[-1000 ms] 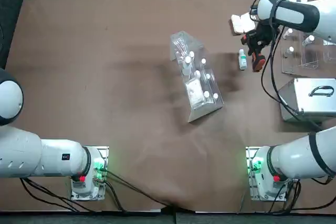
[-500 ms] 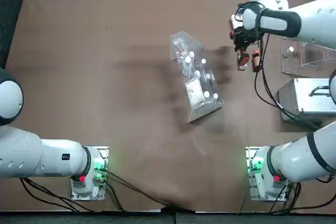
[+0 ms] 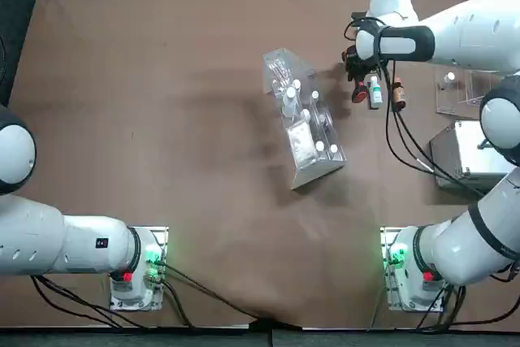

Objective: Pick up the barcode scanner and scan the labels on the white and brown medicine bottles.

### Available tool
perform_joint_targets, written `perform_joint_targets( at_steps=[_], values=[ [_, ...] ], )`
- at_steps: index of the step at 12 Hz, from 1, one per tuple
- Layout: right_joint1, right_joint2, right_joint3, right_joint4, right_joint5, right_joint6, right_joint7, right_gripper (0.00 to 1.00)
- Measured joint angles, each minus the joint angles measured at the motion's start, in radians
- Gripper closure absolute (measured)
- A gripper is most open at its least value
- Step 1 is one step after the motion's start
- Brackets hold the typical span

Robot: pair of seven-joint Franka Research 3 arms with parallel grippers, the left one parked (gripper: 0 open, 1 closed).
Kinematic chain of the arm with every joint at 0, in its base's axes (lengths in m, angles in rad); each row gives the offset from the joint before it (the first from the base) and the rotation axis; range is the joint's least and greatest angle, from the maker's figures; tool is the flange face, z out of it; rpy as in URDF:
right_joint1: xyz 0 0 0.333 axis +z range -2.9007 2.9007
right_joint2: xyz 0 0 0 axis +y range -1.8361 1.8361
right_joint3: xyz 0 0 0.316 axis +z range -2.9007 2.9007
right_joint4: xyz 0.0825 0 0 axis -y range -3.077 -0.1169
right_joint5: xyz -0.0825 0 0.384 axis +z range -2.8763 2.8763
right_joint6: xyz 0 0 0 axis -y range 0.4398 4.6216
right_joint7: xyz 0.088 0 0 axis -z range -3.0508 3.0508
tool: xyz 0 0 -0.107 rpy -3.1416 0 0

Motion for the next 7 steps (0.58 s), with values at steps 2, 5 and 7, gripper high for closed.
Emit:
perform_joint_targets(
  at_steps=[2,5,7],
  values=[
    [0.0,0.02,-0.002,0.003,0.0,0.012,0.001,0.56],
    [0.002,0.036,-0.002,0.006,0.0,0.027,0.035,0.56],
    [0.01,0.048,-0.002,0.006,0.0,0.035,0.058,0.56]
  ],
)
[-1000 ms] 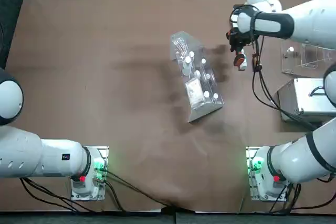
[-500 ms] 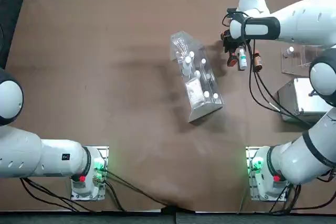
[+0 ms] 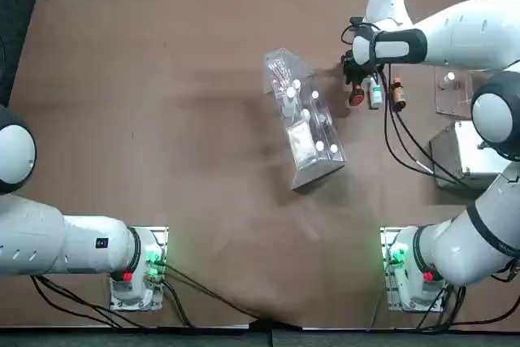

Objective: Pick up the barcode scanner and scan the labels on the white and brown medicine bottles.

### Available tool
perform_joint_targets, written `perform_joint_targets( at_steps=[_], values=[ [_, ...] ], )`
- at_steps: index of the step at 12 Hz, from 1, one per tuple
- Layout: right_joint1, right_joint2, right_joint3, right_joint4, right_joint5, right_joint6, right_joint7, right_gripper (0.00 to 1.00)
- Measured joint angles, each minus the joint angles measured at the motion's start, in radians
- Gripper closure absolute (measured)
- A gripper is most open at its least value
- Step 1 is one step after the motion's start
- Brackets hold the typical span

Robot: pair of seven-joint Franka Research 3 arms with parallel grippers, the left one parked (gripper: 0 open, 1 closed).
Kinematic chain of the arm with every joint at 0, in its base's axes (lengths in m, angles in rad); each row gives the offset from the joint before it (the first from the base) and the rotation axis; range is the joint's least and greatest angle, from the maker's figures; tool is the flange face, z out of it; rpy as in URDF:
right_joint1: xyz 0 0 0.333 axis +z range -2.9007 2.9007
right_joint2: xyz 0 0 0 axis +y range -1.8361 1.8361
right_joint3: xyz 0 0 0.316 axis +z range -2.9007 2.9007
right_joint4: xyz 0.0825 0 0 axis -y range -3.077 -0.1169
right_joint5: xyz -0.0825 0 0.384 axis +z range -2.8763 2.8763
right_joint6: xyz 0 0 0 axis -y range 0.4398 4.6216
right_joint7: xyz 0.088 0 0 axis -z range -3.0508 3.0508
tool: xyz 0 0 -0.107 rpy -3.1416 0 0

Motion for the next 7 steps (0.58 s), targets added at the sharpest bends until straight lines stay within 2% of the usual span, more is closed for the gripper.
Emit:
perform_joint_targets(
  at_steps=[7],
  values=[
    [0.013,0.047,0.0,0.0,0.0,0.008,0.009,0.56]
  ],
)
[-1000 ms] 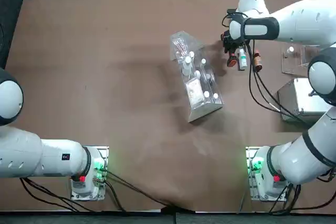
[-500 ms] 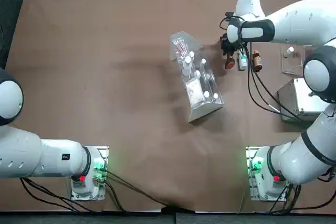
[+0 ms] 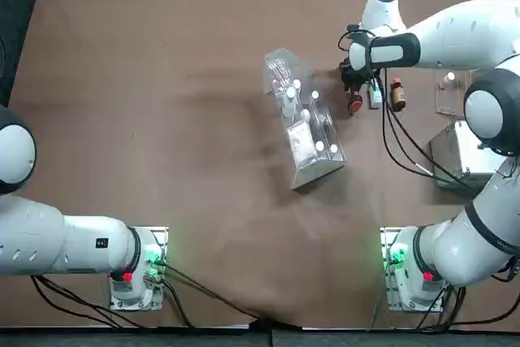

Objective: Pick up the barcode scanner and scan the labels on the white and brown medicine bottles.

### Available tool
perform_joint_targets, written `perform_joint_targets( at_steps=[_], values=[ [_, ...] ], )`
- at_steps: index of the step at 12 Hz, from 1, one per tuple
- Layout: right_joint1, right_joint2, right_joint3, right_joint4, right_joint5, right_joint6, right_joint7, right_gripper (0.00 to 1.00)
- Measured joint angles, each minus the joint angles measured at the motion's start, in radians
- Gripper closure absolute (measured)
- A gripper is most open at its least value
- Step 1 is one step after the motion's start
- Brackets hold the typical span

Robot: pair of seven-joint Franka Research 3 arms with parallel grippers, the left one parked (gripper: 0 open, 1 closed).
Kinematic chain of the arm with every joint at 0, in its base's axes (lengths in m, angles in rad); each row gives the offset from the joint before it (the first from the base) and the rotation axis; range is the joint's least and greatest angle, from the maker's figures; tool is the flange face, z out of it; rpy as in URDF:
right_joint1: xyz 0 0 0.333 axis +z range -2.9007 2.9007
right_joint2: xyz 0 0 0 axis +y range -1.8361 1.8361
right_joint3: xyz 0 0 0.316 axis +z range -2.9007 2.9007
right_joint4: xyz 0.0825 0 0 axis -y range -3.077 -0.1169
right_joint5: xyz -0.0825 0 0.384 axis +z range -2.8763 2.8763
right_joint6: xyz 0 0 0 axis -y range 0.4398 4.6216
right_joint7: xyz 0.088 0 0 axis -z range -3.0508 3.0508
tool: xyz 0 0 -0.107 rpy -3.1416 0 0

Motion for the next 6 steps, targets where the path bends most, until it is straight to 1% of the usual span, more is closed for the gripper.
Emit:
perform_joint_targets(
  at_steps=[3,4,6],
  values=[
    [0.009,0.01,0.0,0.0,0.0,0.003,0.002,0.56],
    [0.01,0.01,0.0,0.0,0.0,0.004,0.002,0.55],
    [0.013,0.009,0.0,0.006,0.0,0.005,0.002,0.35]
  ],
)
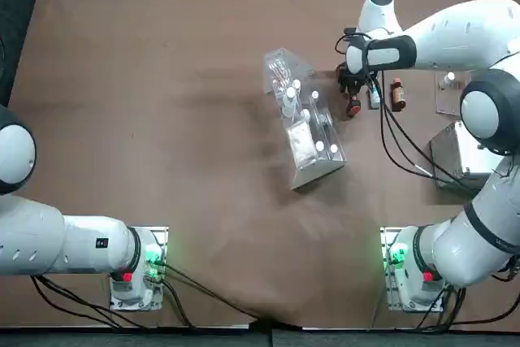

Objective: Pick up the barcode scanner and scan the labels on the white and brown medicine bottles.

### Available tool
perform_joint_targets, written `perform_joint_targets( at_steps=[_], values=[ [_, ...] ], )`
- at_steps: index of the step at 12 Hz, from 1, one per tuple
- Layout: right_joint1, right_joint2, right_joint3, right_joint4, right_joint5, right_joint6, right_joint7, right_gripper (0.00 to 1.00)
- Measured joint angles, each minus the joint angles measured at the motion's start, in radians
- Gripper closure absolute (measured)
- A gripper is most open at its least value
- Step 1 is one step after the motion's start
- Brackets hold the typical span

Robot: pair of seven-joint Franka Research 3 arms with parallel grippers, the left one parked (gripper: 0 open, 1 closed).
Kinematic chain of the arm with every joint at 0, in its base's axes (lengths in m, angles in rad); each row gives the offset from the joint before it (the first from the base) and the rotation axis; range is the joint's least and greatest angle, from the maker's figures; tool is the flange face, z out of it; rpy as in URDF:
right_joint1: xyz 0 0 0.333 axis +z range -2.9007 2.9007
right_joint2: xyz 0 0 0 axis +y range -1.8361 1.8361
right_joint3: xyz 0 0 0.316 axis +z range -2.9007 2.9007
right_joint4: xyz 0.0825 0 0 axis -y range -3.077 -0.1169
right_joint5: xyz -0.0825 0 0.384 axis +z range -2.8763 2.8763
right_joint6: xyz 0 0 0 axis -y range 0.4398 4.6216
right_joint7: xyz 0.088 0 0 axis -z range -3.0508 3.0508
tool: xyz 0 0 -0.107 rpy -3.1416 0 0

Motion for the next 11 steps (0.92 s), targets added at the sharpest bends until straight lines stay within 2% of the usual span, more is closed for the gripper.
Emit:
perform_joint_targets(
  at_steps=[3,8,9,11],
  values=[
    [0.004,-0.013,0.0,0.021,0.0,0.001,0.0,0.02],
    [0.001,-0.116,-0.008,0.06,0.0,-0.03,-0.005,0.0],
    [-0.019,-0.184,-0.017,0.085,0.0,-0.113,-0.042,0.0],
    [-0.063,-0.247,-0.022,0.143,0.0,-0.264,-0.124,0.0]
  ],
)
